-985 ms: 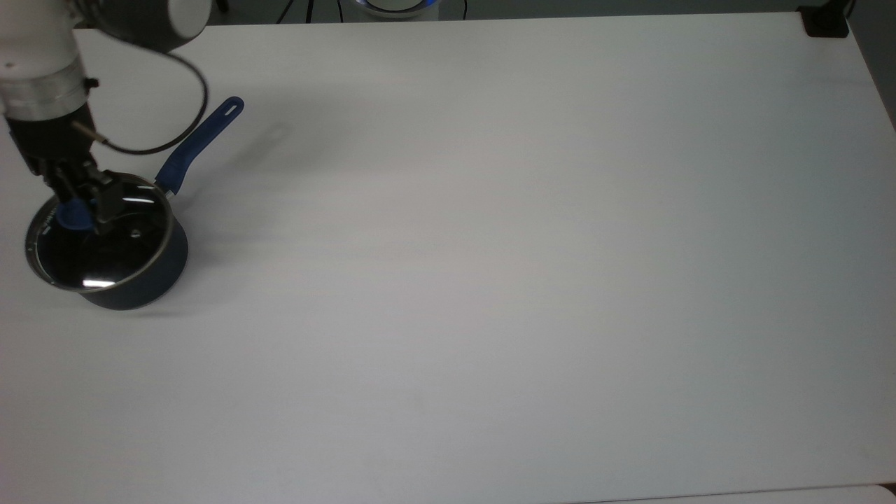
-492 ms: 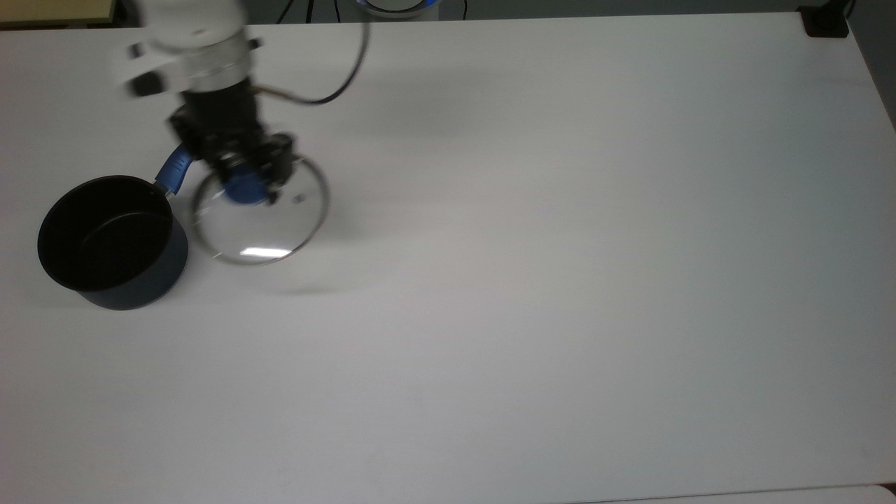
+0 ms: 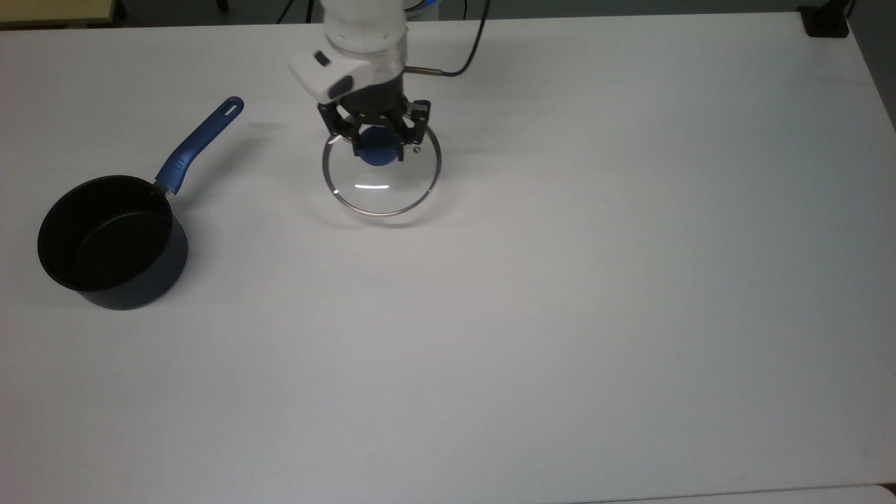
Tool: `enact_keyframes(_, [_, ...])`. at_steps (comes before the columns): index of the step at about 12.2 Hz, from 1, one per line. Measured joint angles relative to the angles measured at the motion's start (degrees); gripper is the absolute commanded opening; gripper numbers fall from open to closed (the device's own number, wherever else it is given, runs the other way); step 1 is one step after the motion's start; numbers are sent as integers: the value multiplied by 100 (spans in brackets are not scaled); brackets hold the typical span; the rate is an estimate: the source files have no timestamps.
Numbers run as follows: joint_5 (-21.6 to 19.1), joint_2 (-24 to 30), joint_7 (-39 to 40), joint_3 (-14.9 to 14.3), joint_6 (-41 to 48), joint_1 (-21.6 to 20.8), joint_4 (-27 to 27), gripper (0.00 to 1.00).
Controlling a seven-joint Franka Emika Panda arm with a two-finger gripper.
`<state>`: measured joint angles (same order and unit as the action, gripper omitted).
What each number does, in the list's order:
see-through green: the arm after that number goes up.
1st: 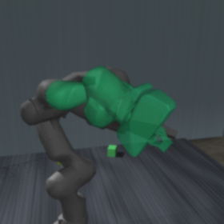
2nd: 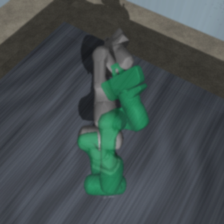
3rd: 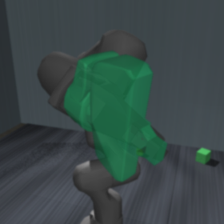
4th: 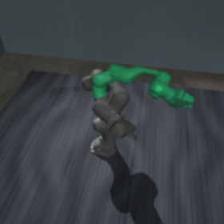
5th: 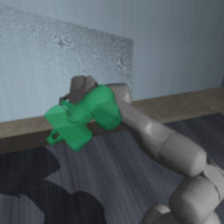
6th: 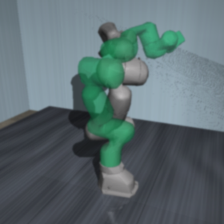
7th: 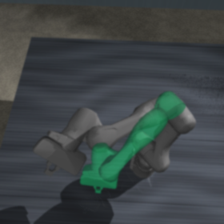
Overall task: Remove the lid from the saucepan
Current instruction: 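Lift the glass lid off the pot and carry it beside the saucepan, then set the lid on the table, release the knob, raise the gripper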
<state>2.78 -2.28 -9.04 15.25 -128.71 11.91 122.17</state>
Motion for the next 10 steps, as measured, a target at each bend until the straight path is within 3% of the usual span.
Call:
enact_keyframes(4, [105, -95, -20, -10, -506, -57, 384, 33])
enact_keyframes(7, [501, -391, -213, -17, -603, -57, 397, 95])
enact_keyframes(8, [554, -440, -243, -19, -605, -57, 389, 100])
enact_keyframes(10, [600, -503, -259, -27, -605, -44, 353, 100])
